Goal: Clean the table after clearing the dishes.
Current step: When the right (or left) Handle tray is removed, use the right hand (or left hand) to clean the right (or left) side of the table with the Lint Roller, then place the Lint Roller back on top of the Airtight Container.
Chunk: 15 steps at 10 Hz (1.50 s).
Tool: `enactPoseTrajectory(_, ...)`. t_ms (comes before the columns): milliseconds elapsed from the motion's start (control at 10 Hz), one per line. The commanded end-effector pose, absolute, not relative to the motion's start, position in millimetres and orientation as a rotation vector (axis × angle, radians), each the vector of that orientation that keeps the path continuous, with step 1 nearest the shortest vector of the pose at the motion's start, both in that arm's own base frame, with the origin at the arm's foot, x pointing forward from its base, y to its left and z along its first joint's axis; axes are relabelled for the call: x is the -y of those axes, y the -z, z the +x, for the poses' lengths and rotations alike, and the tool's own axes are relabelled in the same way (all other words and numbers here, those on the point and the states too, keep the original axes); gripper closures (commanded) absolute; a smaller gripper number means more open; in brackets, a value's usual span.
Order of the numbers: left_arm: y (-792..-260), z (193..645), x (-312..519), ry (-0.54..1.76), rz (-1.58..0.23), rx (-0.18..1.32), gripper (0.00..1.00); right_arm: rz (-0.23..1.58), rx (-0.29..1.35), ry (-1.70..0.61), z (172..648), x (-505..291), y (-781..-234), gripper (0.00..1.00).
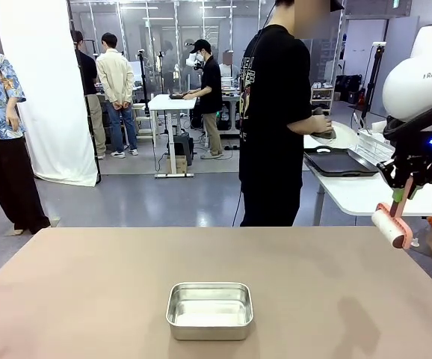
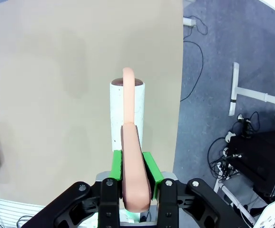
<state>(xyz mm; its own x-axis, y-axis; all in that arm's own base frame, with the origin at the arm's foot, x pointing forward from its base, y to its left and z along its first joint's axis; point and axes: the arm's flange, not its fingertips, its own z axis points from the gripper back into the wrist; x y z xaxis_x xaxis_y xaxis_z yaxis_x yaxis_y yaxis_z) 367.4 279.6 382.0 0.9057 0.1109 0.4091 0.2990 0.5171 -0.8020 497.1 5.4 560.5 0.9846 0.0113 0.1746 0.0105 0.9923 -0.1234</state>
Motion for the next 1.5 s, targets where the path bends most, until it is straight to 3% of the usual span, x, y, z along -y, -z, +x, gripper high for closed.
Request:
enactPoseTrajectory(0, -382.4, 364.2, -280.1, 0.118, -1.032, 0.452, 0.00, -0.127, 0.201, 0.000, 498.0, -3.8, -563.9, 0.78)
enactPoseTrajectory(1400, -382.4, 364.2, -280.1, 0.118, -1.032, 0.452, 0.00, -0.127, 0.201, 0.000, 498.0, -3.8, -563.9, 0.78)
